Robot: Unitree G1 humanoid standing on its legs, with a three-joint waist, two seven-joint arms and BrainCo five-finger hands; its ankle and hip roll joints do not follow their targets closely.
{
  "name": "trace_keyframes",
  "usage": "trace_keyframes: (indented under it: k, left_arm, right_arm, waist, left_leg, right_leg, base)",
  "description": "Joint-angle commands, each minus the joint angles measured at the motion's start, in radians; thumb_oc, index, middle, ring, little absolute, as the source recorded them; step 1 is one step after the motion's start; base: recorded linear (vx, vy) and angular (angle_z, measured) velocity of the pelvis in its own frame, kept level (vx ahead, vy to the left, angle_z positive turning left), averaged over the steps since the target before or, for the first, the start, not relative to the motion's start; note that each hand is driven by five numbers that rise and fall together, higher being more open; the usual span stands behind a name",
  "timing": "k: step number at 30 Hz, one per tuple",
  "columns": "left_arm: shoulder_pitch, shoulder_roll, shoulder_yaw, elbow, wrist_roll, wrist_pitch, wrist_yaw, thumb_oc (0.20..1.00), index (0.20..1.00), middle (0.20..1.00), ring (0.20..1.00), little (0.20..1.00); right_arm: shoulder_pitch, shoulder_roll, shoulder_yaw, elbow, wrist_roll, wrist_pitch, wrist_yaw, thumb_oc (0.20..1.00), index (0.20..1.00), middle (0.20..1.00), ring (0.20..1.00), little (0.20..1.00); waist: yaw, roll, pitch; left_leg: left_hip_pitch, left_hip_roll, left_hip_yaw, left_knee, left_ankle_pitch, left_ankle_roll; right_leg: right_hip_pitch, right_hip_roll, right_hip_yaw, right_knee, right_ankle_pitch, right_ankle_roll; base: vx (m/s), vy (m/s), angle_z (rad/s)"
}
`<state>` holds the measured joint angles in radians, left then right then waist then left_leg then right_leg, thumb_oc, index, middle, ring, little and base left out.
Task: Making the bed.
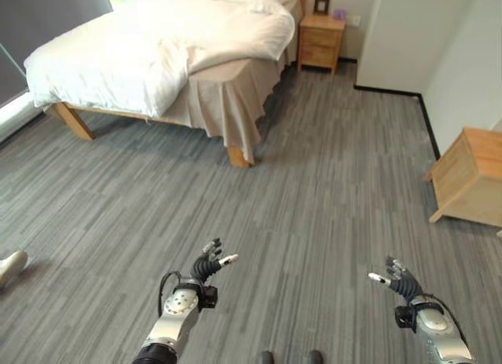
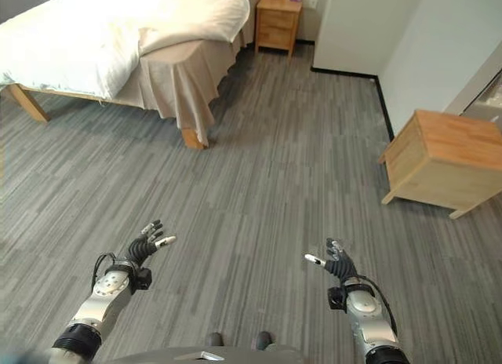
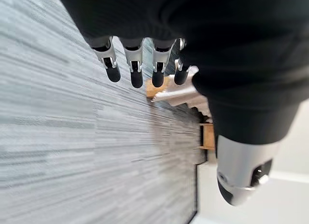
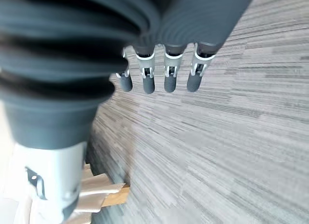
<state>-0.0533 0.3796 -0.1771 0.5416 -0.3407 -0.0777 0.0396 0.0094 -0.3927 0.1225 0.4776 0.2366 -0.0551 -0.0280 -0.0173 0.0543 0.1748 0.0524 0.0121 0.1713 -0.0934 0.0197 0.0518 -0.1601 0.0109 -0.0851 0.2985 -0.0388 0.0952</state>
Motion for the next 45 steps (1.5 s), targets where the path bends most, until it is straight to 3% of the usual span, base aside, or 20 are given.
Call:
trace_keyframes:
  k: [1, 2, 6, 9, 12, 14, 15, 16, 21, 24, 26, 28, 29, 30, 31, 32, 35, 38, 41, 45]
  left_arm:
    - [-0.034, 0.031, 0.04, -0.021, 0.024, -0.036, 0.025, 1.0, 1.0, 1.0, 1.0, 1.0]
    - [-0.047, 0.048, 0.051, -0.03, 0.043, -0.05, 0.028, 1.0, 1.0, 1.0, 1.0, 1.0]
    - [-0.069, 0.047, 0.064, -0.029, 0.043, -0.056, 0.041, 1.0, 1.0, 1.0, 1.0, 1.0]
    - [-0.071, 0.035, 0.08, -0.05, 0.039, -0.064, 0.054, 1.0, 1.0, 1.0, 1.0, 1.0]
    - [-0.049, 0.024, 0.076, -0.077, 0.029, -0.059, 0.039, 1.0, 1.0, 1.0, 1.0, 1.0]
    - [-0.033, 0.01, 0.078, -0.086, -0.006, -0.056, 0.031, 1.0, 1.0, 1.0, 1.0, 1.0]
    - [-0.024, 0.0, 0.085, -0.09, -0.034, -0.055, 0.028, 1.0, 1.0, 1.0, 1.0, 1.0]
    - [-0.02, 0.001, 0.088, -0.115, -0.086, -0.058, 0.002, 1.0, 1.0, 1.0, 1.0, 1.0]
    - [-0.027, -0.03, 0.087, -0.104, -0.113, -0.069, 0.005, 1.0, 1.0, 1.0, 1.0, 1.0]
    - [-0.005, -0.019, 0.088, -0.178, -0.061, -0.078, 0.02, 1.0, 1.0, 1.0, 1.0, 1.0]
    - [0.026, -0.018, 0.096, -0.234, -0.042, -0.068, 0.021, 1.0, 1.0, 1.0, 1.0, 1.0]
    - [0.027, -0.006, 0.098, -0.305, 0.017, -0.064, 0.034, 1.0, 1.0, 1.0, 1.0, 1.0]
    - [0.029, 0.003, 0.097, -0.328, -0.009, -0.059, 0.014, 1.0, 1.0, 1.0, 1.0, 1.0]
    - [0.012, 0.006, 0.076, -0.355, -0.017, -0.05, -0.016, 1.0, 1.0, 1.0, 1.0, 1.0]
    - [-0.009, 0.011, 0.057, -0.375, -0.012, -0.047, -0.03, 1.0, 1.0, 1.0, 1.0, 1.0]
    - [-0.041, 0.017, 0.031, -0.377, -0.02, -0.05, -0.036, 1.0, 1.0, 1.0, 1.0, 1.0]
    - [-0.082, 0.013, -0.005, -0.38, -0.031, -0.062, -0.035, 1.0, 1.0, 1.0, 1.0, 1.0]
    - [-0.118, 0.013, -0.074, -0.393, -0.056, -0.06, -0.076, 1.0, 1.0, 1.0, 1.0, 1.0]
    - [-0.194, 0.043, -0.097, -0.401, 0.07, -0.102, 0.011, 1.0, 1.0, 1.0, 1.0, 1.0]
    - [-0.176, -0.03, -0.182, -0.365, -0.054, -0.047, -0.083, 1.0, 1.0, 1.0, 1.0, 1.0]
  right_arm:
    - [-0.01, 0.025, 0.008, -0.061, 0.011, -0.056, -0.006, 1.0, 1.0, 1.0, 1.0, 1.0]
    - [0.0, 0.029, 0.005, -0.092, 0.02, -0.06, 0.004, 1.0, 1.0, 1.0, 1.0, 1.0]
    - [0.0, 0.023, 0.009, -0.1, 0.004, -0.061, 0.001, 1.0, 1.0, 1.0, 1.0, 1.0]
    - [0.0, 0.014, 0.013, -0.128, -0.027, -0.058, 0.006, 1.0, 1.0, 1.0, 1.0, 1.0]
    - [0.015, -0.004, 0.003, -0.142, -0.026, -0.062, 0.022, 1.0, 1.0, 1.0, 1.0, 1.0]
    - [0.018, -0.021, 0.009, -0.129, -0.024, -0.06, 0.026, 1.0, 1.0, 1.0, 1.0, 1.0]
    - [0.016, -0.028, 0.011, -0.131, -0.01, -0.062, 0.025, 1.0, 1.0, 1.0, 1.0, 1.0]
    - [0.035, -0.057, -0.005, -0.158, 0.025, -0.07, 0.023, 1.0, 1.0, 1.0, 1.0, 1.0]
    - [0.007, -0.099, -0.024, -0.156, 0.014, -0.068, 0.009, 1.0, 1.0, 1.0, 1.0, 1.0]
    - [0.023, -0.101, -0.065, -0.2, 0.05, -0.082, 0.015, 1.0, 1.0, 1.0, 1.0, 1.0]
    - [0.024, -0.1, -0.053, -0.211, 0.026, -0.079, 0.02, 1.0, 1.0, 1.0, 1.0, 1.0]
    - [-0.002, -0.107, -0.045, -0.252, 0.012, -0.079, 0.037, 1.0, 1.0, 1.0, 1.0, 1.0]
    - [-0.009, -0.085, -0.028, -0.266, 0.03, -0.065, 0.055, 1.0, 1.0, 1.0, 1.0, 1.0]
    - [-0.018, -0.046, 0.001, -0.267, 0.058, -0.068, 0.075, 1.0, 1.0, 1.0, 1.0, 1.0]
    - [-0.029, -0.028, 0.009, -0.262, 0.066, -0.065, 0.07, 1.0, 1.0, 1.0, 1.0, 1.0]
    - [-0.04, -0.018, 0.021, -0.262, 0.079, -0.066, 0.071, 1.0, 1.0, 1.0, 1.0, 1.0]
    - [-0.037, -0.004, 0.031, -0.282, 0.113, -0.066, 0.093, 1.0, 1.0, 1.0, 1.0, 1.0]
    - [0.005, -0.02, 0.01, -0.338, 0.135, -0.067, 0.112, 1.0, 1.0, 1.0, 1.0, 1.0]
    - [0.018, -0.083, -0.027, -0.357, 0.079, -0.089, 0.09, 1.0, 1.0, 1.0, 1.0, 1.0]
    - [0.086, -0.034, -0.051, -0.383, 0.17, -0.073, 0.107, 1.0, 1.0, 1.0, 1.0, 1.0]
  waist:
    - [-0.008, -0.066, 0.011]
    - [-0.005, -0.065, 0.032]
    - [0.008, -0.083, 0.039]
    - [0.008, -0.092, 0.035]
    - [0.002, -0.088, 0.005]
    - [-0.006, -0.078, -0.002]
    - [-0.004, -0.067, -0.001]
    - [0.035, -0.052, 0.054]
    - [0.024, -0.08, 0.062]
    - [0.032, -0.112, 0.03]
    - [0.038, -0.121, 0.005]
    - [0.058, -0.123, -0.019]
    - [0.061, -0.124, -0.026]
    - [0.064, -0.13, -0.052]
    - [0.058, -0.126, -0.054]
    - [0.034, -0.125, -0.037]
    - [0.009, -0.11, -0.021]
    - [-0.015, -0.073, -0.024]
    - [-0.037, -0.077, -0.039]
    - [-0.02, -0.096, -0.073]
  left_leg:
    - [0.015, -0.081, -0.018, 0.057, -0.097, 0.06]
    - [0.018, -0.053, 0.002, 0.054, -0.107, 0.042]
    - [0.056, -0.04, 0.022, 0.031, -0.124, 0.018]
    - [0.12, -0.019, 0.035, 0.035, -0.146, -0.003]
    - [0.155, 0.031, 0.023, 0.131, -0.133, -0.034]
    - [0.098, 0.105, 0.042, 0.401, 0.002, -0.056]
    - [-0.009, 0.173, 0.024, 0.693, 0.075, -0.06]
    - [-0.272, 0.263, -0.046, 1.151, 0.113, -0.035]
    - [-0.405, 0.188, -0.017, 0.988, 0.02, -0.072]
    - [-0.379, 0.069, 0.089, 0.544, 0.069, -0.116]
    - [-0.314, -0.028, 0.067, 0.291, 0.117, -0.107]
    - [-0.272, -0.051, 0.072, 0.248, 0.105, -0.093]
    - [-0.232, -0.07, 0.063, 0.205, 0.083, -0.05]
    - [-0.129, -0.12, 0.073, 0.15, -0.011, 0.016]
    - [-0.074, -0.143, 0.071, 0.113, -0.037, 0.052]
    - [-0.033, -0.152, 0.064, 0.082, -0.034, 0.078]
    - [0.013, -0.146, 0.025, 0.063, -0.024, 0.089]
    - [0.045, -0.114, -0.022, 0.065, -0.003, 0.075]
    - [0.04, -0.083, -0.077, 0.086, -0.024, 0.05]
    - [0.033, -0.083, -0.12, 0.073, -0.035, 0.042]
  right_leg:
    - [-0.053, -0.068, -0.009, 0.151, 0.068, 0.029]
    - [-0.06, -0.064, -0.018, -0.071, 0.063, 0.011]
    - [-0.047, -0.066, 0.0, -0.358, 0.157, 0.034]
    - [-0.074, -0.062, -0.02, -0.386, 0.18, 0.053]
    - [-0.046, -0.044, -0.048, -0.311, 0.149, 0.015]
    - [-0.007, -0.018, -0.056, -0.223, 0.072, -0.045]
    - [0.019, 0.016, -0.073, -0.197, 0.038, -0.093]
    - [0.085, 0.121, -0.059, -0.186, -0.04, -0.2]
    - [0.173, 0.074, -0.089, -0.216, -0.056, -0.18]
    - [0.246, 0.022, -0.125, -0.28, -0.038, -0.149]
    - [0.277, 0.007, -0.134, -0.286, -0.044, -0.117]
    - [0.322, 0.006, -0.149, -0.265, -0.054, -0.1]
    - [0.317, -0.013, -0.158, -0.223, -0.04, -0.084]
    - [0.271, -0.08, -0.17, 0.023, 0.088, 0.02]
    - [0.216, -0.138, -0.177, 0.233, 0.203, 0.06]
    - [0.114, -0.166, -0.143, 0.44, 0.22, 0.059]
    - [0.007, -0.134, -0.077, 0.502, 0.148, 0.026]
    - [-0.023, -0.091, -0.019, 0.296, 0.075, -0.015]
    - [0.077, 0.001, 0.2, -0.189, 0.074, 0.01]
    - [0.146, 0.002, 0.202, -0.251, 0.086, 0.0]
  base:
    - [0.25, -0.073, -0.34]
    - [0.21, -0.06, -0.11]
    - [0.33, -0.139, -0.13]
    - [0.49, -0.226, -0.12]
    - [0.67, -0.337, 0.08]
    - [0.67, -0.445, 0.07]
    - [0.72, -0.798, 0.17]
    - [0.6, -0.702, 0.09]
    - [0.42, -0.278, -0.05]
    - [0.56, -0.067, 0.47]
    - [0.56, 0.054, 0.22]
    - [0.71, 0.024, -0.11]
    - [1.02, 0.199, 0.08]
    - [0.96, 0.316, 0.07]
    - [0.84, 0.294, -0.11]
    - [0.32, 0.124, -0.08]
    - [0.24, -0.044, 0.45]
    - [0.29, -0.127, 0.85]
    - [0.28, -0.262, 1.15]
    - [0.21, -0.25, 0.71]
